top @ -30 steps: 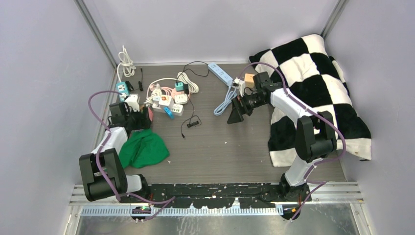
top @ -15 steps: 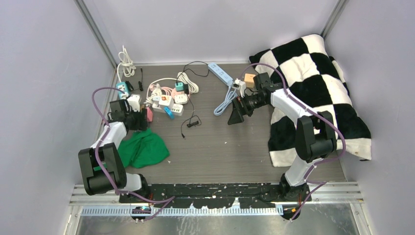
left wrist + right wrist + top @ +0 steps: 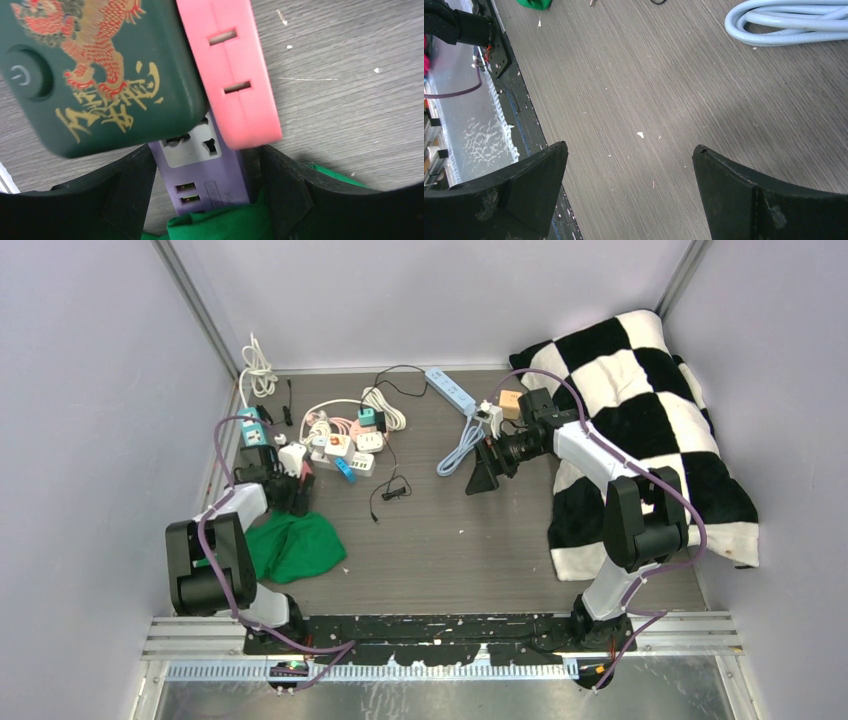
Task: Pull the plug off the socket
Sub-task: Pick up the socket from the corner of the board.
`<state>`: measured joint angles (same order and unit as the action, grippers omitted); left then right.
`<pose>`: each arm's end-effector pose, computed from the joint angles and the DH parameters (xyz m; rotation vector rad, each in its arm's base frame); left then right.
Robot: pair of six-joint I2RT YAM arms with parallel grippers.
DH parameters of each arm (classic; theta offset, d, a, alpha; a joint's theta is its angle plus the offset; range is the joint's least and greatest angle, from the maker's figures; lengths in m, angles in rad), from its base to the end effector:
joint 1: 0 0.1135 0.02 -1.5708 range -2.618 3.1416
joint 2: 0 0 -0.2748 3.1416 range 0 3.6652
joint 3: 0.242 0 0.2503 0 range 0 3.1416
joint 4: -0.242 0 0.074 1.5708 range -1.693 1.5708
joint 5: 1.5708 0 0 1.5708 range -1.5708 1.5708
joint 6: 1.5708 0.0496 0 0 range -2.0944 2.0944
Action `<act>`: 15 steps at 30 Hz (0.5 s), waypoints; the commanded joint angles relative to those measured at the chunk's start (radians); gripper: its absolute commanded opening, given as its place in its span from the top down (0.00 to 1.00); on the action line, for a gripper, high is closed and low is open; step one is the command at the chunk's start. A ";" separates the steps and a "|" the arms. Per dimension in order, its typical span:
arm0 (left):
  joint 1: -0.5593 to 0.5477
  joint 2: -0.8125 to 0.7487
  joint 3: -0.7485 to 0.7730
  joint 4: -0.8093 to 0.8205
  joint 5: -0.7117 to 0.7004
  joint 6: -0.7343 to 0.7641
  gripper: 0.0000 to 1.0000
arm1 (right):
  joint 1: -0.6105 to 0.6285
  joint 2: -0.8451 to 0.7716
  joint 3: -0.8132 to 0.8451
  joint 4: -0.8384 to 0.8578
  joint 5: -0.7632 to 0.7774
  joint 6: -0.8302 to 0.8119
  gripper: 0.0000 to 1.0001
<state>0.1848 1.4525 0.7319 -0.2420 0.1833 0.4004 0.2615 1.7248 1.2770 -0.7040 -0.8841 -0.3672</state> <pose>0.2768 0.0425 0.1704 0.3419 2.4863 0.0063 0.3283 0.1276 0.2376 -0.9954 2.2615 1.1343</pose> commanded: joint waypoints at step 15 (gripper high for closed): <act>0.000 0.040 0.091 0.005 0.038 0.026 0.97 | -0.022 -0.055 -0.005 0.000 -0.006 -0.020 0.00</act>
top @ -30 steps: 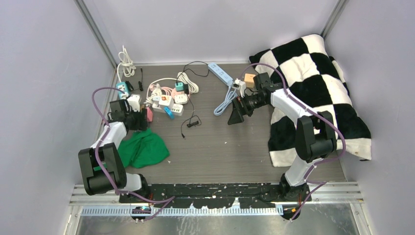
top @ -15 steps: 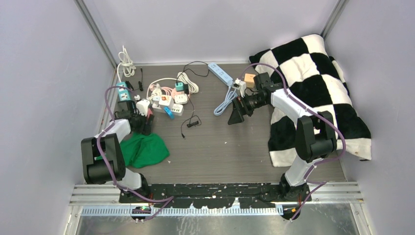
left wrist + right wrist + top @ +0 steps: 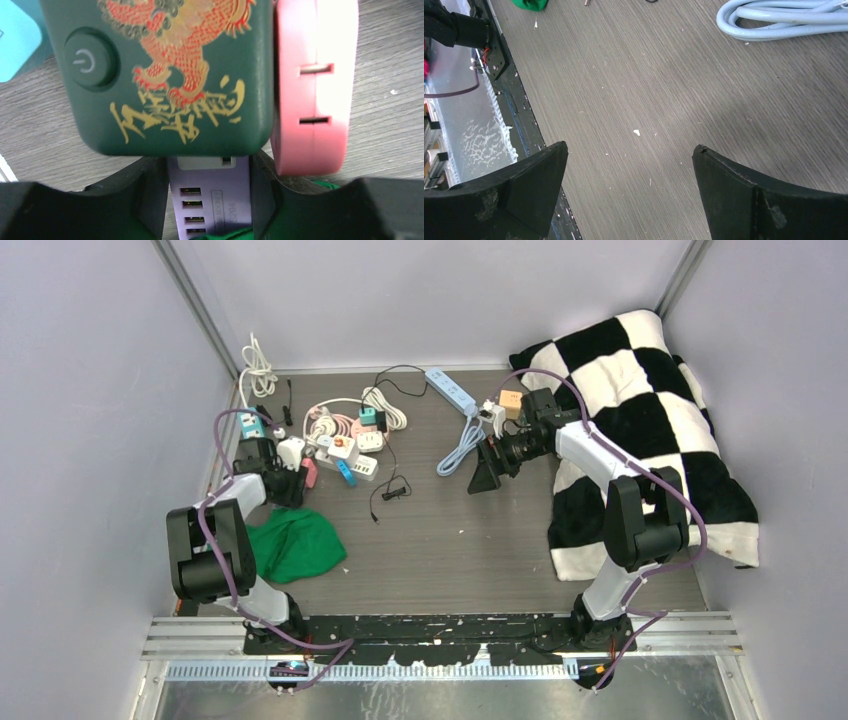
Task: Pull the plug off the socket
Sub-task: Pick up the socket from the corner of the board.
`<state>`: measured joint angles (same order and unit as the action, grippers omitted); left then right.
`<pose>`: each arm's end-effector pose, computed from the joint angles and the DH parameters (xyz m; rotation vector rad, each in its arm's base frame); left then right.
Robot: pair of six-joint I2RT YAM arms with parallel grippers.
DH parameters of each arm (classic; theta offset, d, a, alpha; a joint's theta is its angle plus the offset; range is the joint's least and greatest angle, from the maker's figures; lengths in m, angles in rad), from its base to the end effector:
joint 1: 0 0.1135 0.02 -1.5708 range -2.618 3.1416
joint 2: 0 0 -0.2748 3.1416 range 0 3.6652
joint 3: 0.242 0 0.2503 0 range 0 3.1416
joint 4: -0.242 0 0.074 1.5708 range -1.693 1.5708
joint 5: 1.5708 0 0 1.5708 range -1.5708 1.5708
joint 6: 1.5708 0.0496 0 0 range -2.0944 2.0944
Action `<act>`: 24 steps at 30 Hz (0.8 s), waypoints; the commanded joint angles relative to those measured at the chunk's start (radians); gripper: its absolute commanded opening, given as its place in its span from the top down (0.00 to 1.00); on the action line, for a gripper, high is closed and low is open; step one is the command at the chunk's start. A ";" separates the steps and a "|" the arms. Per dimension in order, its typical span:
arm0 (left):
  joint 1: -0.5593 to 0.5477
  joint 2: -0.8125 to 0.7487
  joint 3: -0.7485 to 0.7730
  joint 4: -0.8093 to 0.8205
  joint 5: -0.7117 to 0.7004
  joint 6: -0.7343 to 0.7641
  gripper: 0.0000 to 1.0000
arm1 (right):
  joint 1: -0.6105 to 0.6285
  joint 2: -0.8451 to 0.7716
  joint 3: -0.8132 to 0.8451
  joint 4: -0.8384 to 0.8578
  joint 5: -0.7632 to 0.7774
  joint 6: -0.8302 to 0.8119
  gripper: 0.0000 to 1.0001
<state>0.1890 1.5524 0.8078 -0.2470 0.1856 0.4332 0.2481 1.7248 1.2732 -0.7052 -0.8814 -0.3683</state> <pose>0.2978 0.0476 0.1650 0.3787 2.5082 0.0066 0.3293 0.1229 0.2363 -0.9785 2.2704 1.1272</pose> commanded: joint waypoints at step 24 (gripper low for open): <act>0.042 -0.501 0.121 -0.120 -0.069 -0.252 1.00 | -0.010 -0.042 0.002 -0.003 -0.016 -0.012 0.00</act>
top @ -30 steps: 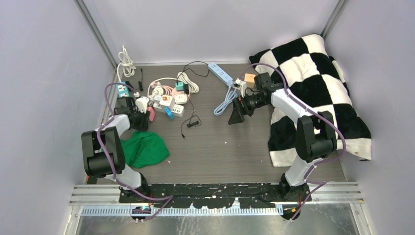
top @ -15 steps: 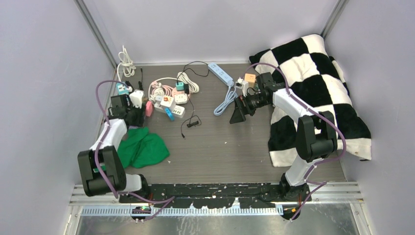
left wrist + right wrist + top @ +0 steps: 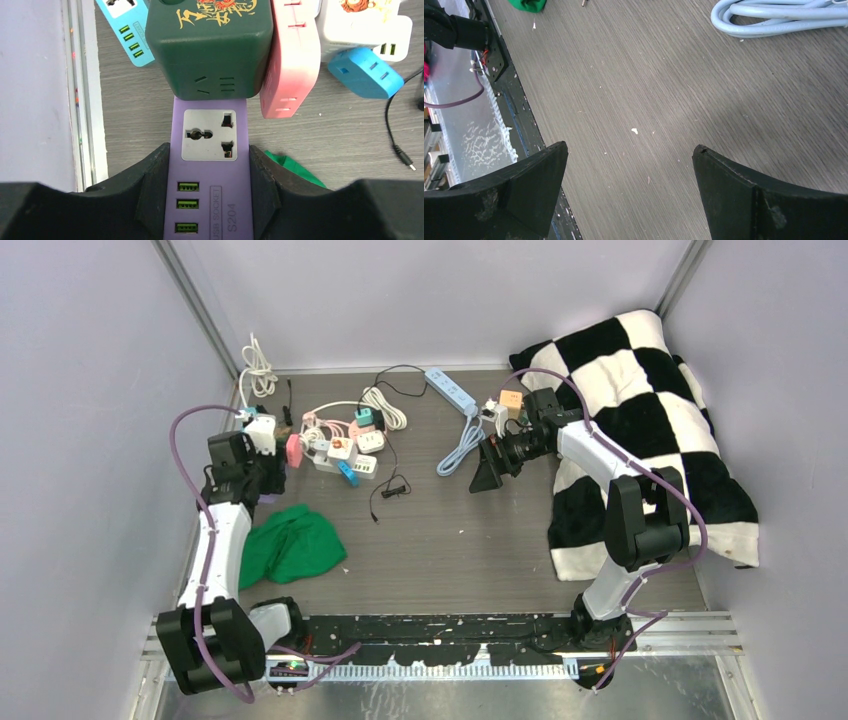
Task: Pull the plug off the socket
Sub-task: Pick up the socket from the corner of the board.
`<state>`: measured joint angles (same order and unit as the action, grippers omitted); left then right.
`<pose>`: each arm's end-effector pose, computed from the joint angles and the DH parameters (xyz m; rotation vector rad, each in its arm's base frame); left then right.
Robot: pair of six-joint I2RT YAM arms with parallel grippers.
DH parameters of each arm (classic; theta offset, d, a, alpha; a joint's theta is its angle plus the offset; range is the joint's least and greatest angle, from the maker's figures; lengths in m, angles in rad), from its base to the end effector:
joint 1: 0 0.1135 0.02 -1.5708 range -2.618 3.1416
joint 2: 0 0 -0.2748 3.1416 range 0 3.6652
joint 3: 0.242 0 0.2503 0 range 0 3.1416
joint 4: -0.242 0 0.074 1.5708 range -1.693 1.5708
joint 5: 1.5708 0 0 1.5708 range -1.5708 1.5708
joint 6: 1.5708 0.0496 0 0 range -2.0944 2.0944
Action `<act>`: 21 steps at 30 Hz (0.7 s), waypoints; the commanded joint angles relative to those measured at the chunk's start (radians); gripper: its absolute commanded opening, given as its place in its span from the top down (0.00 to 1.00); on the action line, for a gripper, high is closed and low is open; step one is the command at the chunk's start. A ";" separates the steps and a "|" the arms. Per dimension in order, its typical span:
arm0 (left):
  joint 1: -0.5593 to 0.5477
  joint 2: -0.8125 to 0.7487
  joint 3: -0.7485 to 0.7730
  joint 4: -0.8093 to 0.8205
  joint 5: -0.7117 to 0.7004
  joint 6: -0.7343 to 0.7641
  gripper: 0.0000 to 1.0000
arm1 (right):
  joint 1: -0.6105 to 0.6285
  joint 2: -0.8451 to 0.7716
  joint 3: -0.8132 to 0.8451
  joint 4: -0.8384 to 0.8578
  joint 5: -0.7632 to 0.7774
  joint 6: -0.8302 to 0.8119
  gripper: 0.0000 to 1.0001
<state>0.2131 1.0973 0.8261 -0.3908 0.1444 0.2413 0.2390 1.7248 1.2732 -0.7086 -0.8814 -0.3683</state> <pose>0.2380 0.0442 0.2751 0.1100 2.2234 0.0880 0.3301 0.1198 0.2362 -0.9663 2.2759 1.1250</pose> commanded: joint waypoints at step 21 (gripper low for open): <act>0.026 -0.063 0.275 0.032 0.055 -0.290 1.00 | -0.002 -0.054 -0.017 0.000 -0.008 -0.016 0.00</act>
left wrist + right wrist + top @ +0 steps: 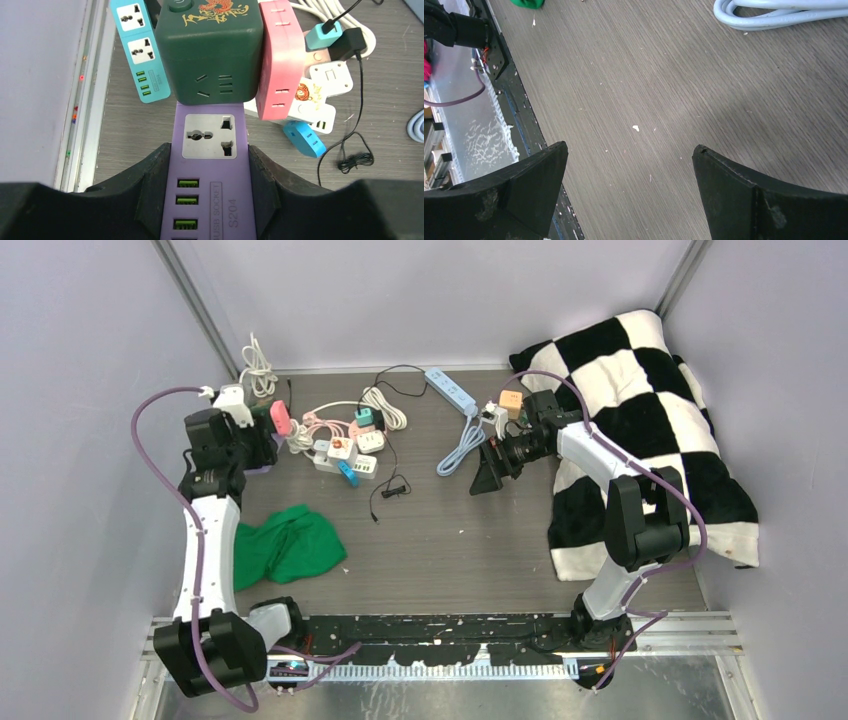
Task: Pull the plug off the socket
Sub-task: Pick up the socket from the corner of the board, then place the socket at the center of the board.
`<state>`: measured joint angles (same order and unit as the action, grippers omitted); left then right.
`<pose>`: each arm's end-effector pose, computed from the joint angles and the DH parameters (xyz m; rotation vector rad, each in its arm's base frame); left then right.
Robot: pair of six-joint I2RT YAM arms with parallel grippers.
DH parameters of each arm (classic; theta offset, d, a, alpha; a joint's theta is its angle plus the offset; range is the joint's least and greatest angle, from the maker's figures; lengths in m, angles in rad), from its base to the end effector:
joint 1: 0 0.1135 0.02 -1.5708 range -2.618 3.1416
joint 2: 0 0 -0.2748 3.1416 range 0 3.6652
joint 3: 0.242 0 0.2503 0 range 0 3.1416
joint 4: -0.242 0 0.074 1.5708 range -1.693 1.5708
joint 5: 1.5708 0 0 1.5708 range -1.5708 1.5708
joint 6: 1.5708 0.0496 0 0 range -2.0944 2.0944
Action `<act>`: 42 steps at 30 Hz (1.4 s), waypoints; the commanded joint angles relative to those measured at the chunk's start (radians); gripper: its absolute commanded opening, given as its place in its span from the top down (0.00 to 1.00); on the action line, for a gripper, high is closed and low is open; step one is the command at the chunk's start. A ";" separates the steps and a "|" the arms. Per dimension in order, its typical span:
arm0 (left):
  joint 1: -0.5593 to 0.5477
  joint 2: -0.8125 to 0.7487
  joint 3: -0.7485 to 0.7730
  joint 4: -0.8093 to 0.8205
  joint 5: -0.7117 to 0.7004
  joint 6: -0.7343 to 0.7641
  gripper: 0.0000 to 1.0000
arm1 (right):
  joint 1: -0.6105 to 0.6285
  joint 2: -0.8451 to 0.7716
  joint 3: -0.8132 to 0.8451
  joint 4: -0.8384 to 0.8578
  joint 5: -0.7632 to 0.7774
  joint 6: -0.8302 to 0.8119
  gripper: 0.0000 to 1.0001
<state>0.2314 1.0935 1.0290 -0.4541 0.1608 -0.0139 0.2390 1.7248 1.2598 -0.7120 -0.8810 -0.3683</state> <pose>0.2422 0.0489 0.3408 -0.1579 2.0762 -0.0355 0.3278 0.1193 0.2322 -0.9621 2.2921 1.1323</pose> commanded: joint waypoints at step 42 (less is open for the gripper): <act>-0.341 -0.125 0.350 0.174 0.252 -0.432 1.00 | -0.097 -0.076 0.032 -0.017 -0.105 0.021 0.00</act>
<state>0.0174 0.9909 1.3304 -0.5034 0.4065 -0.3866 0.1848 1.7153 1.2594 -0.7330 -0.9283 -0.3618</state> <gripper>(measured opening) 0.519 0.995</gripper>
